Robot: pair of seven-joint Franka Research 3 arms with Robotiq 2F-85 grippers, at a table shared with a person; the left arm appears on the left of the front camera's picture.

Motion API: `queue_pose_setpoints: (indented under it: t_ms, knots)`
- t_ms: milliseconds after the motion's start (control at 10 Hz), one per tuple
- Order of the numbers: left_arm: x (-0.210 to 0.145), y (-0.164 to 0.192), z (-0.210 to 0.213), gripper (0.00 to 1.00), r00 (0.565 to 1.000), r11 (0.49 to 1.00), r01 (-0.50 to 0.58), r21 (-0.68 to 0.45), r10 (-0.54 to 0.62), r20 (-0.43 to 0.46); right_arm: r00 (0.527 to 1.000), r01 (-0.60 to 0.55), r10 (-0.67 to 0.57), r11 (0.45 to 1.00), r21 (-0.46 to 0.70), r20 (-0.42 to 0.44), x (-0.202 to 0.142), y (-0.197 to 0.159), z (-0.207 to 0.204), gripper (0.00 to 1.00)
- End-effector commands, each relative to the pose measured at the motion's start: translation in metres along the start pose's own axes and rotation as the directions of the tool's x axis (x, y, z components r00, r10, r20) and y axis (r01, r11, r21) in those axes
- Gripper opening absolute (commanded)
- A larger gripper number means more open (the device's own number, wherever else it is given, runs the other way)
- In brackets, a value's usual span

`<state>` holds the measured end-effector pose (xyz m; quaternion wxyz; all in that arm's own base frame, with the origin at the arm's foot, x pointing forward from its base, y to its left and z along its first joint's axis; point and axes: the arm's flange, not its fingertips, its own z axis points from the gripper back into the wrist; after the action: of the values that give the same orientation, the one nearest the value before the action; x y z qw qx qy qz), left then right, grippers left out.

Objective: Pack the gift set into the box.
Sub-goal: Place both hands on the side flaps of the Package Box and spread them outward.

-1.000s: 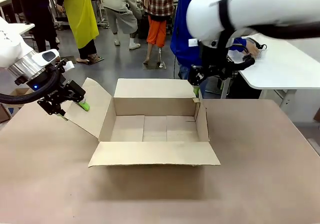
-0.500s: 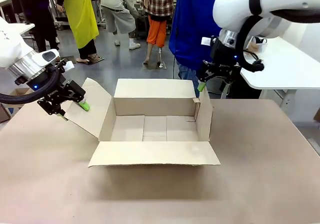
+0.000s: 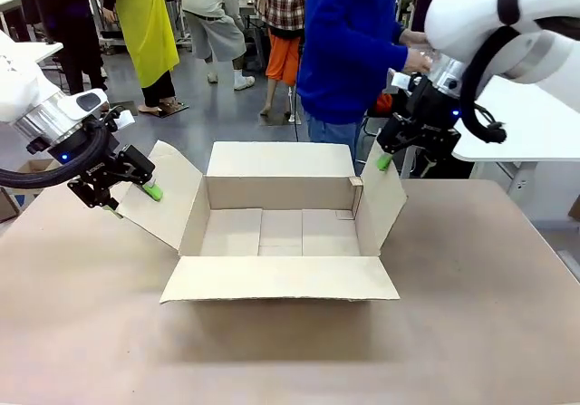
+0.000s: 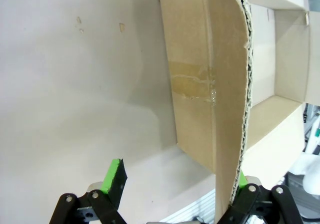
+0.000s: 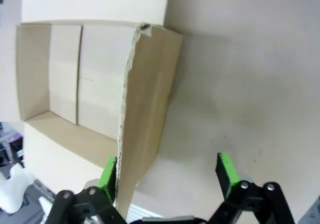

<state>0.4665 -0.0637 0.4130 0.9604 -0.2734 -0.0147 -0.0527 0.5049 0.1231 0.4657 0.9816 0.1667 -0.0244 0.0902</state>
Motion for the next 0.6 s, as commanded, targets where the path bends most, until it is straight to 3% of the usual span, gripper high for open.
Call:
queue_pose_setpoints:
  t_ms: [0,300,500]
  knots:
    - [-0.002,-0.001,0.002,1.0,1.0,1.0,-0.007,0.012,0.007,0.0,0.998,-0.012,0.011,0.999,0.029,0.057,-0.022,-0.015,-0.008,1.0]
    - [-0.002,-0.001,0.002,1.0,1.0,1.0,-0.007,0.012,0.007,0.0,0.997,-0.044,0.042,0.998,0.041,0.065,-0.023,-0.017,-0.022,1.0]
    - [-0.002,-0.001,0.002,1.0,1.0,1.0,-0.007,0.012,0.007,0.0,1.0,0.007,-0.007,1.0,0.01,0.026,-0.019,-0.021,-0.009,1.0]
